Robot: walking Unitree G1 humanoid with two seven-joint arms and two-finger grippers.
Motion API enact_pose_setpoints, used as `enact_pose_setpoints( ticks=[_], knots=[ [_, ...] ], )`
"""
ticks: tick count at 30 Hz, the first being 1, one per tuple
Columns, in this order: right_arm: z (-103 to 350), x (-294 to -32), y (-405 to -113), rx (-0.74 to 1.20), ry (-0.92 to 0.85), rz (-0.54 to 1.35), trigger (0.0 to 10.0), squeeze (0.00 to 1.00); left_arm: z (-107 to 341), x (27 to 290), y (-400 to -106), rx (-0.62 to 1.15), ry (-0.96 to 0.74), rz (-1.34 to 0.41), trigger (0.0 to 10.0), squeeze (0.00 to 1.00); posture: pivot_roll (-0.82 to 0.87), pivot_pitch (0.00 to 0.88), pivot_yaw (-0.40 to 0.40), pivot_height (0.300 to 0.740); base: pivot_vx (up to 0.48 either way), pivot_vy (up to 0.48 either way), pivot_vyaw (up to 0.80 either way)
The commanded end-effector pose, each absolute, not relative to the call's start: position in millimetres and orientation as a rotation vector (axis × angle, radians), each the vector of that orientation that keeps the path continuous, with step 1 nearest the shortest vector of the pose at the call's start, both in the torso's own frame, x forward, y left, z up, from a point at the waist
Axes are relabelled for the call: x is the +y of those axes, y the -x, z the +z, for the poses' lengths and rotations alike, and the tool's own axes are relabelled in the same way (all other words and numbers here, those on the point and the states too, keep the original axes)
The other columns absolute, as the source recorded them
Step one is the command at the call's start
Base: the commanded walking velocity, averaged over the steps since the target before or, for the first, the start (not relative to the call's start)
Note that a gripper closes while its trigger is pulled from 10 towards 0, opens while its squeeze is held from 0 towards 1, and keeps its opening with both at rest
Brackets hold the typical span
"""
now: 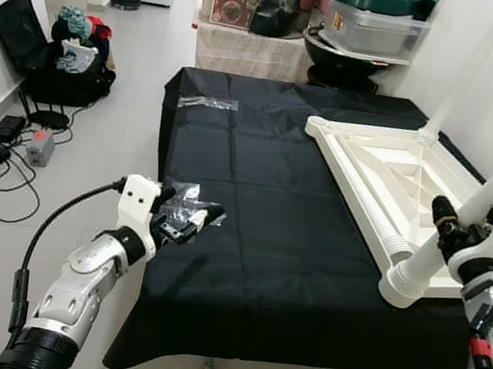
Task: Building children table
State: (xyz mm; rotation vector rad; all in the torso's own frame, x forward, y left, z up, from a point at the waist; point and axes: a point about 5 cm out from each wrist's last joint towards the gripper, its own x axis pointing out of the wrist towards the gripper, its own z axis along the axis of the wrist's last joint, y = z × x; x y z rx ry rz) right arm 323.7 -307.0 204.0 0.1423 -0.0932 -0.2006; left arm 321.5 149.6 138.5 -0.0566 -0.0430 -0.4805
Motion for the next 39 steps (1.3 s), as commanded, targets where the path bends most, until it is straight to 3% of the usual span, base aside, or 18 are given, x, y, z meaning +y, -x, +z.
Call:
enact_pose_setpoints(
  ticks=[1, 3, 4, 7, 8, 10, 12, 17, 18, 22, 23, 26, 27, 29, 30, 31, 35, 39],
  knots=[
    [181, -329, -309, 0.021, -0.150, -0.613, 0.0, 0.00, 136, 153, -320, -0.032, 0.042, -0.473, 10.0, 0.00, 0.01, 0.000, -0.100, 0.740, 0.000, 0.000, 0.00],
    [181, -329, -309, 0.021, -0.150, -0.613, 0.0, 0.00, 136, 153, -320, -0.032, 0.042, -0.473, 10.0, 0.00, 0.01, 0.000, -0.100, 0.740, 0.000, 0.000, 0.00],
    [169, -334, -291, 0.068, -0.144, -0.869, 0.0, 0.00, 136, 153, -320, -0.030, 0.040, -0.473, 10.0, 0.00, 0.01, 0.000, -0.104, 0.740, 0.000, 0.000, 0.00],
    [169, -334, -291, 0.068, -0.144, -0.869, 0.0, 0.00, 136, 153, -320, -0.030, 0.040, -0.473, 10.0, 0.00, 0.01, 0.000, -0.104, 0.740, 0.000, 0.000, 0.00],
    [154, -321, -272, 0.115, -0.151, -1.049, 0.0, 0.00, 136, 152, -319, -0.030, 0.040, -0.473, 10.0, 0.00, 0.01, 0.000, -0.103, 0.740, 0.000, 0.000, 0.00],
    [154, -321, -272, 0.115, -0.151, -1.049, 0.0, 0.00, 136, 152, -319, -0.030, 0.040, -0.473, 10.0, 0.00, 0.01, 0.000, -0.103, 0.740, 0.000, 0.000, 0.00],
    [133, -279, -259, 0.205, -0.170, -1.081, 0.0, 0.00, 135, 150, -319, -0.030, 0.040, -0.475, 10.0, 0.00, 0.01, 0.000, -0.093, 0.740, 0.000, 0.000, 0.00],
    [131, -268, -264, 0.222, -0.163, -1.004, 0.0, 0.00, 136, 150, -320, -0.031, 0.037, -0.478, 10.0, 0.00, 0.00, 0.000, -0.095, 0.740, 0.000, 0.000, 0.00],
    [131, -269, -270, 0.232, -0.188, -0.946, 10.0, 0.00, 137, 151, -320, -0.032, 0.035, -0.478, 10.0, 0.00, 0.01, 0.000, -0.096, 0.740, 0.000, 0.000, 0.00],
    [134, -271, -275, 0.221, -0.184, -0.884, 10.0, 0.00, 138, 151, -318, -0.035, 0.037, -0.480, 10.0, 0.00, 0.01, 0.000, -0.097, 0.740, 0.000, 0.000, 0.00],
    [144, -277, -279, 0.146, -0.194, -0.807, 10.0, 0.84, 137, 152, -314, -0.034, 0.033, -0.484, 10.0, 0.00, 0.02, 0.000, -0.092, 0.740, 0.000, 0.000, 0.00],
    [149, -279, -280, 0.103, -0.199, -0.783, 10.0, 0.84, 137, 152, -313, -0.032, 0.031, -0.485, 10.0, 0.00, 0.02, 0.000, -0.092, 0.740, 0.000, 0.000, 0.00],
    [150, -281, -283, 0.084, -0.246, -0.721, 10.0, 1.00, 137, 151, -313, -0.031, 0.033, -0.484, 10.0, 0.00, 0.02, 0.000, -0.091, 0.740, 0.000, 0.000, 0.00],
    [152, -286, -283, 0.078, -0.269, -0.677, 10.0, 1.00, 138, 151, -313, -0.032, 0.033, -0.487, 10.0, 0.00, 0.02, 0.000, -0.088, 0.740, 0.000, 0.000, 0.00],
    [159, -297, -284, 0.057, -0.298, -0.532, 10.0, 0.00, 140, 151, -313, -0.035, 0.035, -0.492, 10.0, 0.00, 0.02, 0.000, -0.088, 0.740, 0.000, 0.000, 0.00],
    [159, -297, -284, 0.057, -0.298, -0.532, 10.0, 0.00, 140, 151, -313, -0.035, 0.035, -0.492, 10.0, 0.00, 0.02, 0.000, -0.088, 0.740, 0.000, 0.000, 0.00],
    [190, -323, -272, -0.017, -0.200, -0.164, 10.0, 0.00, 140, 153, -314, -0.030, 0.032, -0.500, 10.0, 0.00, 0.00, 0.000, -0.075, 0.740, 0.000, 0.000, 0.00],
    [206, -340, -269, -0.033, -0.107, -0.083, 10.0, 0.00, 139, 150, -313, -0.026, 0.031, -0.514, 10.0, 0.00, 0.00, 0.000, -0.076, 0.740, 0.000, 0.000, 0.00]
  ],
)
